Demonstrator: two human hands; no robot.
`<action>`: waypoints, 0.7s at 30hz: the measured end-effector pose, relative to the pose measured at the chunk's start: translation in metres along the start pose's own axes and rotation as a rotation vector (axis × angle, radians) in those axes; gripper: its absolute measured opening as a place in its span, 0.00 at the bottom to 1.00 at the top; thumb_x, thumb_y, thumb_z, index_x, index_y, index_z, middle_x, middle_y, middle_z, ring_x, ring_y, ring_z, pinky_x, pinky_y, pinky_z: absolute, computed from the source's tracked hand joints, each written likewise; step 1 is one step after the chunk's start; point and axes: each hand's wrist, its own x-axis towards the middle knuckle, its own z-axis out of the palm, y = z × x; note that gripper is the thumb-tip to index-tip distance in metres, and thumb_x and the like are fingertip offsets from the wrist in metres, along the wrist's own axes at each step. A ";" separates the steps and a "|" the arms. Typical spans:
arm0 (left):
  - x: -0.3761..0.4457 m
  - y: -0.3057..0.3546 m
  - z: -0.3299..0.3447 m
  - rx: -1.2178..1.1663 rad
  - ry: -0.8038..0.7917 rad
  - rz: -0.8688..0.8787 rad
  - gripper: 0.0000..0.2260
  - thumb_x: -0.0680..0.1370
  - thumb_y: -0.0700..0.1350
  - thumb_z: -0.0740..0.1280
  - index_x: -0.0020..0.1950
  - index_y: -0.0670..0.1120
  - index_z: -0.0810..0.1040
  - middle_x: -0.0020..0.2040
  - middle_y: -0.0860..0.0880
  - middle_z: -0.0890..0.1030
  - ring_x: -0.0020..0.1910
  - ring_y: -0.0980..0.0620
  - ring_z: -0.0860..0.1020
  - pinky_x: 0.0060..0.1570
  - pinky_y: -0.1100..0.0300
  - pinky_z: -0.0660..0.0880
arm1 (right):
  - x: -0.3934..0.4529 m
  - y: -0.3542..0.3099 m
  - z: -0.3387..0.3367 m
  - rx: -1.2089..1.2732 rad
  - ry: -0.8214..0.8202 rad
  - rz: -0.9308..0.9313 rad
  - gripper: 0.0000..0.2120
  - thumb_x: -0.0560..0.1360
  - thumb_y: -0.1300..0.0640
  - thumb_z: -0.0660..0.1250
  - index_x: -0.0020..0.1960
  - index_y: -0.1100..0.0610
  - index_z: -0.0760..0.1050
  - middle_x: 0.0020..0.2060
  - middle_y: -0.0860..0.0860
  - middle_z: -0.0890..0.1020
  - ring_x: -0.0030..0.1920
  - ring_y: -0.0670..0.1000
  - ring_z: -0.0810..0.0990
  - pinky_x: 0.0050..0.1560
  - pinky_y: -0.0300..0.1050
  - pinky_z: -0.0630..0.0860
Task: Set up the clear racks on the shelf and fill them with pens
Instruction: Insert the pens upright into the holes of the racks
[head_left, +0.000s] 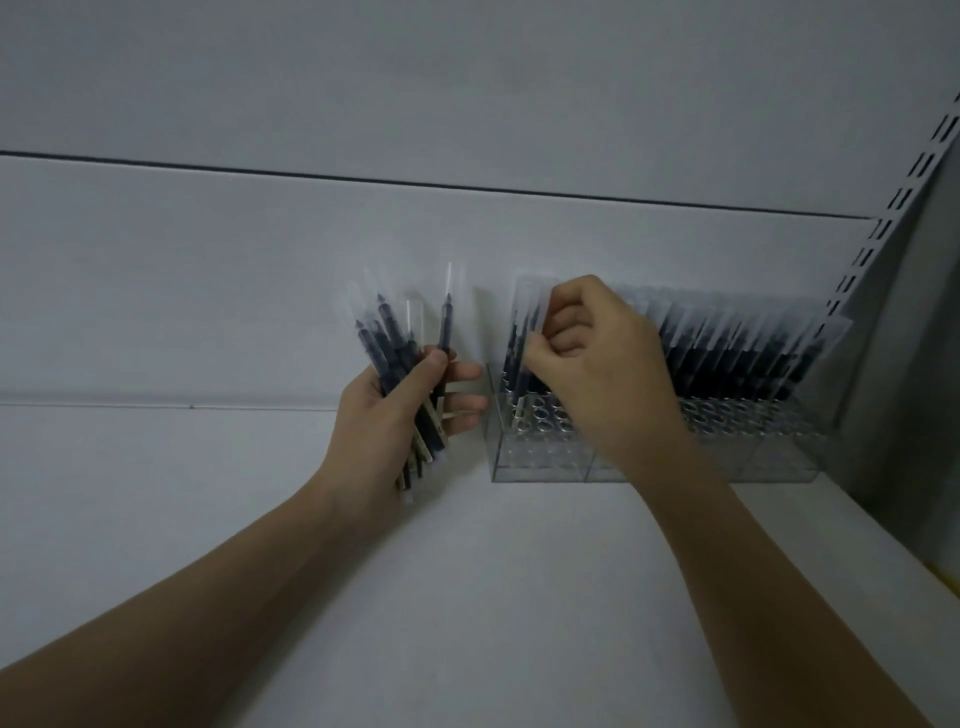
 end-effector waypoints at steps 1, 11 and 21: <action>0.001 0.001 0.000 0.008 -0.007 0.003 0.07 0.81 0.42 0.63 0.54 0.39 0.76 0.46 0.44 0.85 0.38 0.46 0.83 0.41 0.55 0.82 | 0.000 0.000 -0.001 -0.028 -0.023 0.001 0.08 0.74 0.63 0.71 0.49 0.55 0.74 0.36 0.50 0.80 0.36 0.49 0.81 0.43 0.48 0.81; -0.002 0.003 0.004 0.102 -0.094 0.008 0.11 0.81 0.43 0.62 0.58 0.37 0.76 0.48 0.44 0.86 0.35 0.45 0.82 0.36 0.56 0.80 | -0.002 -0.006 -0.008 -0.106 0.010 -0.039 0.05 0.77 0.55 0.70 0.51 0.53 0.75 0.33 0.43 0.77 0.31 0.41 0.76 0.37 0.34 0.74; -0.011 0.006 0.012 0.126 -0.212 0.052 0.12 0.80 0.42 0.62 0.57 0.36 0.77 0.45 0.40 0.84 0.31 0.42 0.80 0.33 0.55 0.79 | -0.010 -0.029 -0.009 0.340 -0.036 -0.071 0.13 0.76 0.57 0.72 0.58 0.51 0.74 0.42 0.44 0.82 0.37 0.52 0.79 0.37 0.42 0.79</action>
